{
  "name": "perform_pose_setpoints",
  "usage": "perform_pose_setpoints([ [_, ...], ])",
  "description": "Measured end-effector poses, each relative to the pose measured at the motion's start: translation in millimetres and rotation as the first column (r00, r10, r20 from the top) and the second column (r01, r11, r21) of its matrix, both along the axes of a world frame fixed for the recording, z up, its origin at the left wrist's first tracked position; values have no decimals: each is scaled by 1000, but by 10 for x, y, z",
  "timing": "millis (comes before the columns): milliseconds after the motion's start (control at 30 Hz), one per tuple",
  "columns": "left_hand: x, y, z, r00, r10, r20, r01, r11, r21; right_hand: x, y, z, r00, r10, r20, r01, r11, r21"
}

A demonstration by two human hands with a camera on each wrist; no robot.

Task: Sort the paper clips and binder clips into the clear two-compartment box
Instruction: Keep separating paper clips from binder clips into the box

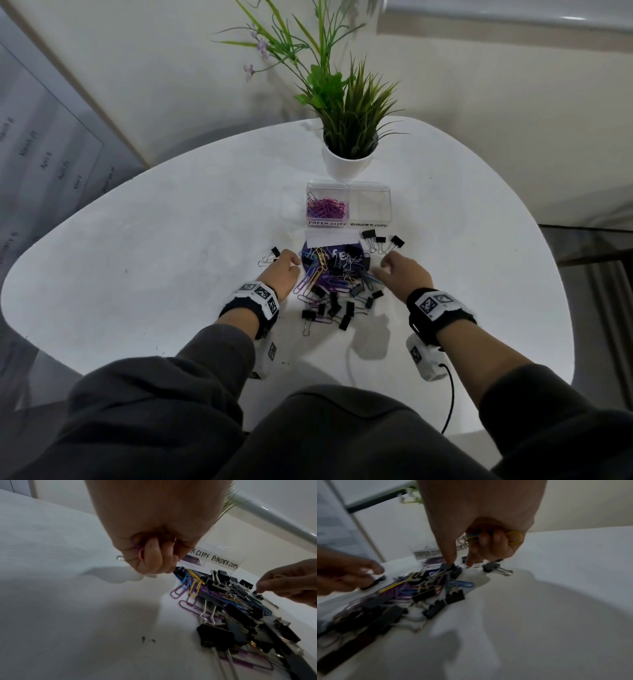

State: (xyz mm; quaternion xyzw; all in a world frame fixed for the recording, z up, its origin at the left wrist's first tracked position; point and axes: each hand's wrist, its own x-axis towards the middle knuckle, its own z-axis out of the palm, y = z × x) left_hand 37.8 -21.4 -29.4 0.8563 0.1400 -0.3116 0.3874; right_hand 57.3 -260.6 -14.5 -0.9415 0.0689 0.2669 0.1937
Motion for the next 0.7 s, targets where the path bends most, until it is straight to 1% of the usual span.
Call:
perform_pose_setpoints([
  [67,10,-21,38,999,-37,-7,37,998,41,-11,104,-47,992,100,-79,-104,993,-50],
  [133,19,-26,52,999,-45,-1,45,998,41,3,180,-88,984,138,-109,-150,983,-109],
  [233,3,-32,38,999,51,13,-50,996,-74,30,232,-76,976,163,-146,-180,977,-116],
  [300,-4,-29,30,995,101,-2,-100,988,-114,41,220,-62,974,167,-153,-180,981,-72],
  [400,-18,-10,-3,989,137,-52,-142,981,-131,67,164,-71,987,94,-129,-86,994,69],
  [467,-7,-6,-35,982,170,-76,-181,971,-159,87,118,-61,996,32,-88,-17,986,165],
  [533,16,-20,-56,976,198,-88,-211,958,-193,103,73,-21,994,-85,-66,100,960,263],
  [600,26,-36,-26,966,236,-102,-254,938,-235,113,25,-16,980,-181,-78,196,932,305],
  [667,30,-32,-34,960,265,-89,-278,933,-228,115,-13,-32,976,-195,-99,217,928,303],
  [700,36,-27,-36,963,260,-70,-269,943,-198,111,-23,-42,975,-194,-105,217,927,306],
])
